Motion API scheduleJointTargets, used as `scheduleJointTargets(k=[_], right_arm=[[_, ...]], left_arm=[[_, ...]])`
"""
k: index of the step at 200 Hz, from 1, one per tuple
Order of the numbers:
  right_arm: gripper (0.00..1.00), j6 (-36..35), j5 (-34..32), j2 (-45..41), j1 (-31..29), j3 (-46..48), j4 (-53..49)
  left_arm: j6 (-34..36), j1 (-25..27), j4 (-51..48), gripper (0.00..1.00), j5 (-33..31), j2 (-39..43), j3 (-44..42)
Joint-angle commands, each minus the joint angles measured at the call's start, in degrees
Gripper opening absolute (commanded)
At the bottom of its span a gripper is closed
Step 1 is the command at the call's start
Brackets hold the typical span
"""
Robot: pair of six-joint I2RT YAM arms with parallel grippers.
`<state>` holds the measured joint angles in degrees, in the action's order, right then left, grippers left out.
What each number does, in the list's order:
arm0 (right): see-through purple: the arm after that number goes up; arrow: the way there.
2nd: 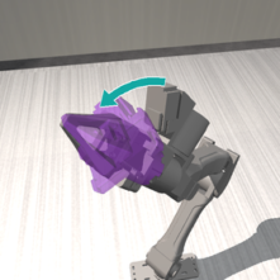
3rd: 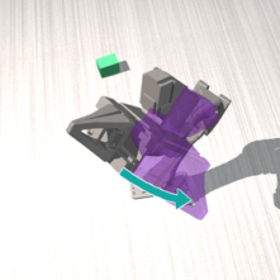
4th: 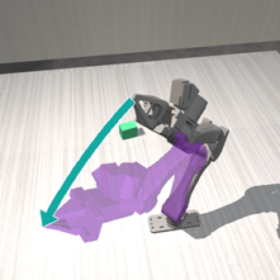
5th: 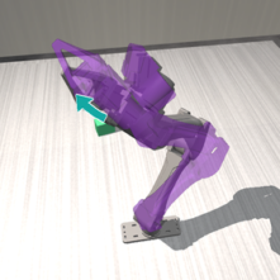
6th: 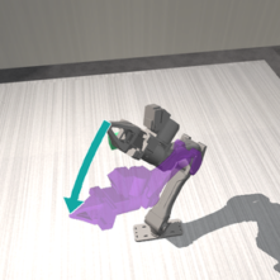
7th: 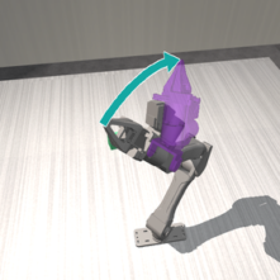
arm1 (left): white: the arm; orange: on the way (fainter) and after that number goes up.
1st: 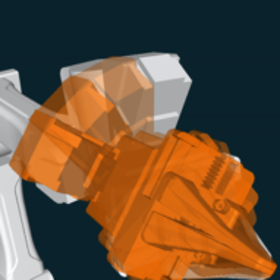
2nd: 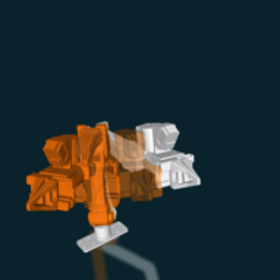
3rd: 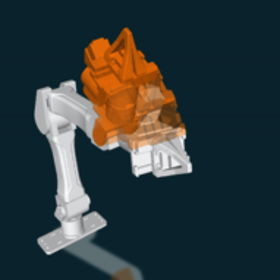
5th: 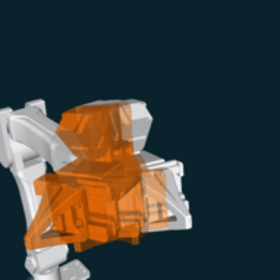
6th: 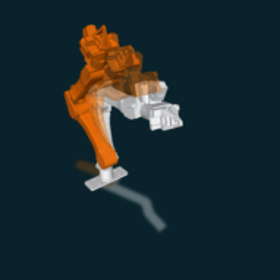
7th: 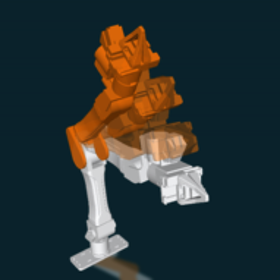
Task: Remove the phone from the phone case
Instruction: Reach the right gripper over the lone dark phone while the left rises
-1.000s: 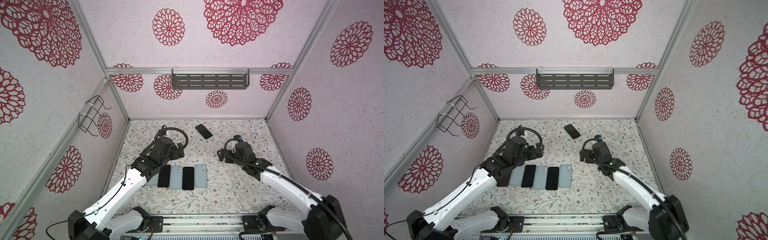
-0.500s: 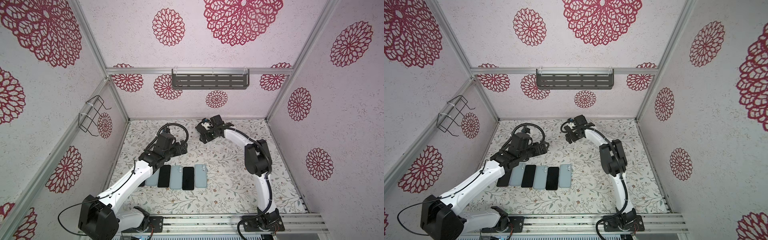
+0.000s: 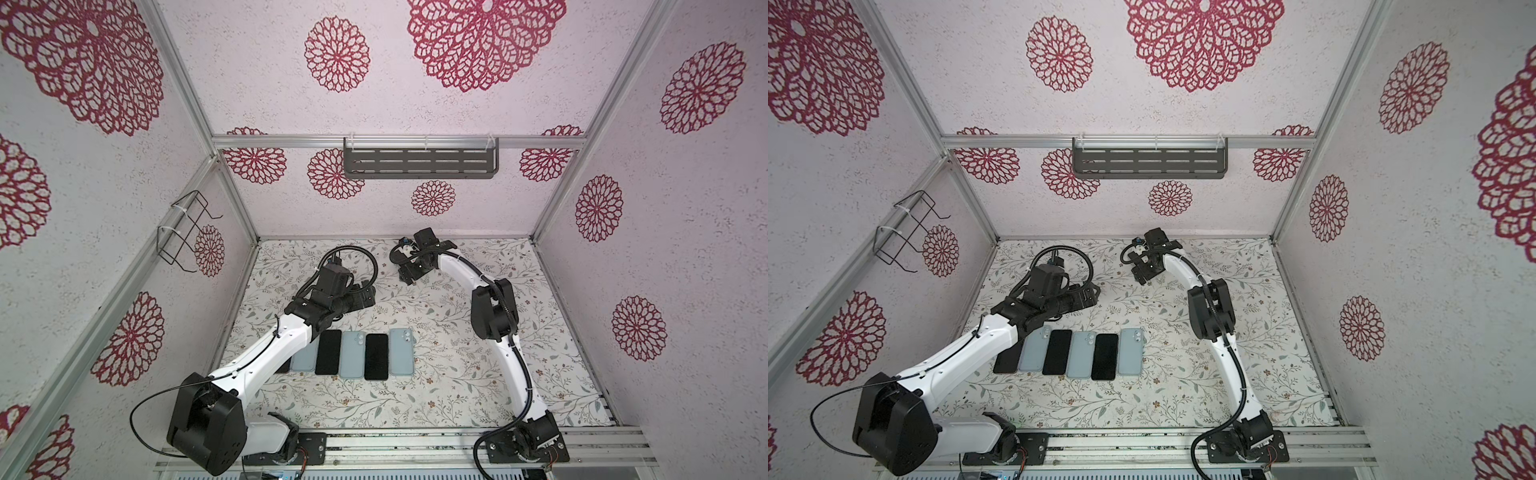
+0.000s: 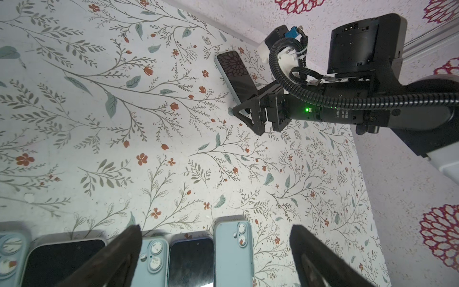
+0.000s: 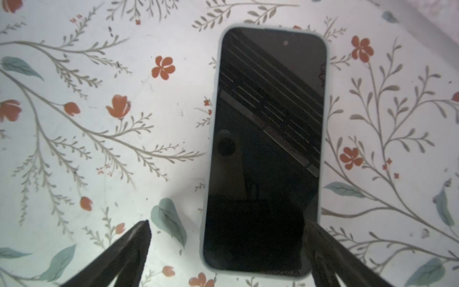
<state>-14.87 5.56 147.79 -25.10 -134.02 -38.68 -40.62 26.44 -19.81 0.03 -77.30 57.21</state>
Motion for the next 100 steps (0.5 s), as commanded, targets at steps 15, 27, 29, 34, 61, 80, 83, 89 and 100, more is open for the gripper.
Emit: scheduleJointTargets(k=[15, 27, 29, 34, 61, 80, 83, 89, 100], right_arm=[[0.99, -2.17, -4.06, 1.53, 0.66, -3.27, -1.62], [0.99, -2.19, -4.19, 1.74, 0.93, -3.27, -1.17], [0.99, -2.18, -4.10, 1.83, 1.02, -3.27, -1.10], [0.99, -2.18, -3.91, 2.00, 1.17, -3.38, -0.90], [0.98, -2.95, -3.69, 3.56, 1.37, -5.31, -1.70], [0.97, -3.47, -3.39, 4.41, 1.41, -5.76, -1.95], [0.96, -3.57, -3.25, 4.51, 1.38, -5.80, -2.12], [0.95, -3.58, -3.10, 4.69, 1.38, -5.83, -2.26], [0.91, -3.23, -2.88, 4.90, 1.42, -5.74, -2.57]], left_arm=[[-0.13, -0.68, 2.06, 0.97, 1.00, -1.36, -0.18], [-0.07, -0.73, 2.06, 0.97, 1.12, -1.61, -0.06], [-0.09, -0.74, 2.06, 0.97, 1.11, -1.62, -0.08], [0.01, -0.74, 2.06, 0.97, 1.12, -1.71, -0.08], [0.02, -0.95, 2.34, 0.97, 1.12, -2.07, -0.27], [-0.04, -1.12, 2.69, 0.97, 1.60, -2.63, -0.02], [-0.07, -1.11, 2.68, 0.97, 1.67, -2.74, 0.08], [-0.18, -1.21, 2.84, 0.97, 2.00, -2.93, 0.30], [-0.62, -1.30, 3.67, 0.97, 2.90, -3.32, 0.53]])
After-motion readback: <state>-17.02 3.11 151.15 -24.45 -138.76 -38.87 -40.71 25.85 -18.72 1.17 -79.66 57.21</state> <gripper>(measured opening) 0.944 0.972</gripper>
